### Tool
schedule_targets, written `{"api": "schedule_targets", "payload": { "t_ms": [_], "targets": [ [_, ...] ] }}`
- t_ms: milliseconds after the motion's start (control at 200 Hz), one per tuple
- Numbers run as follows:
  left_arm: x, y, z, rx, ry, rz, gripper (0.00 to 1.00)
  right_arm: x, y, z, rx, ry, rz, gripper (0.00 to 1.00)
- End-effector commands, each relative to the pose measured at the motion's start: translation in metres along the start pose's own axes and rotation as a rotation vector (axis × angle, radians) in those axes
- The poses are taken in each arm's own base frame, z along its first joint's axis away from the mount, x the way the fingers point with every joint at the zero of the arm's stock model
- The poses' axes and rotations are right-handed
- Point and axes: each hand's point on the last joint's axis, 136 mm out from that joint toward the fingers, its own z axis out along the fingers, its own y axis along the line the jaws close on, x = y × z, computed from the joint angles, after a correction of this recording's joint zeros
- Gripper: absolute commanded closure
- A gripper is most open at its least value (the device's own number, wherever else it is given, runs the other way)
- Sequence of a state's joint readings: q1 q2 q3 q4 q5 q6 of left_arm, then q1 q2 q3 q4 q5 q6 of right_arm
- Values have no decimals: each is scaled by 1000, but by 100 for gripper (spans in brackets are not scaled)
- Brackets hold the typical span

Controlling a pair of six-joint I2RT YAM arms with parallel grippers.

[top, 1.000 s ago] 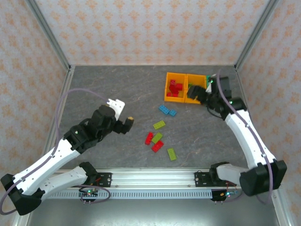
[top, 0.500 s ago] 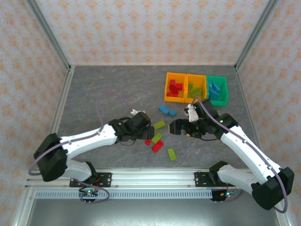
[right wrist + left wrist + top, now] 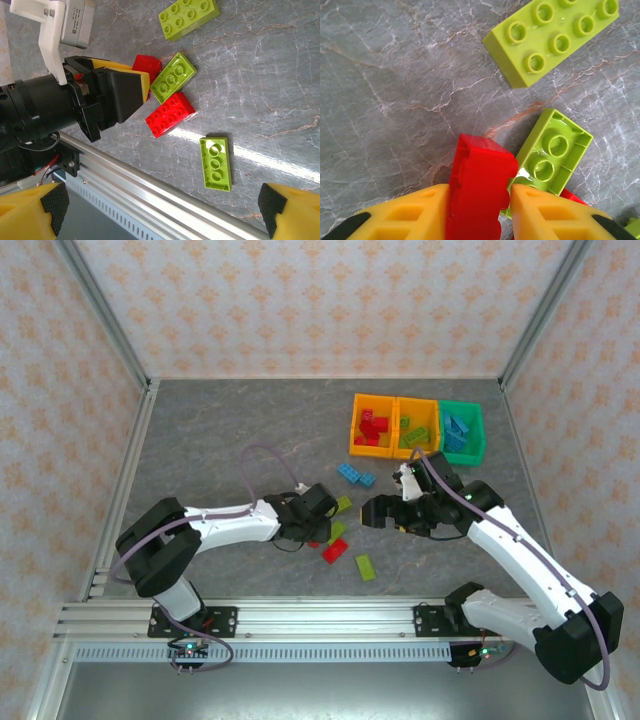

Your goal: Sort the legos into containers by color

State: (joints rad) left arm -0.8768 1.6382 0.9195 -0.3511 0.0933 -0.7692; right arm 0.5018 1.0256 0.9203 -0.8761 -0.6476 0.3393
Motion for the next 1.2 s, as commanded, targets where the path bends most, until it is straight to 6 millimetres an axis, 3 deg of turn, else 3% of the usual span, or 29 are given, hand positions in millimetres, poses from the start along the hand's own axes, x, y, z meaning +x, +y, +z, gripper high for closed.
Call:
{"api": "schedule_targets", "payload": {
  "t_ms": [0,310,435,500,606,676,756,801,806,811,826,836,921,961,1011,1196],
  "targets": [
    [-10,3,-1,-41,-42,15,65,0,1,-2,8,2,10,1],
    [-6,12,7,-105,-16,47,70,-5,9,-5,-19,-11,7,1],
    [-13,11,-2,-112,-30,70,85,-5,13,-7,-38,-14,7,2],
    [-23,0,-17,-77,-59,73,89,-5,17,-8,-59,-14,2,2],
    [-56,-33,-57,35,-163,81,90,-13,22,-18,-67,-82,-7,3],
    [-87,-57,-84,87,-263,99,89,-29,16,-32,-16,-206,8,3],
    [-129,-76,-103,61,-390,148,89,-47,2,-50,65,-362,41,3],
    [-151,-82,-101,15,-447,194,89,-53,-5,-58,100,-426,62,3],
    [-158,-86,-108,24,-469,193,89,-54,-6,-59,104,-434,65,3],
    [-158,-84,-101,7,-463,199,89,-54,-6,-60,107,-440,67,3],
    [-170,-91,-109,13,-498,207,89,-55,-7,-62,112,-452,73,3],
    [-173,-89,-101,-7,-496,218,89,-56,-9,-63,117,-464,79,3],
    [-224,-105,-91,-33,-557,243,90,-57,-11,-69,127,-493,97,3],
    [-244,-109,-73,-42,-544,245,90,-56,-11,-70,127,-490,99,3],
    [-270,-119,-71,-23,-565,241,90,-52,-13,-72,138,-483,103,3],
    [-322,-145,-47,-17,-576,280,84,-35,-25,-74,131,-496,164,4]
  ]
}}
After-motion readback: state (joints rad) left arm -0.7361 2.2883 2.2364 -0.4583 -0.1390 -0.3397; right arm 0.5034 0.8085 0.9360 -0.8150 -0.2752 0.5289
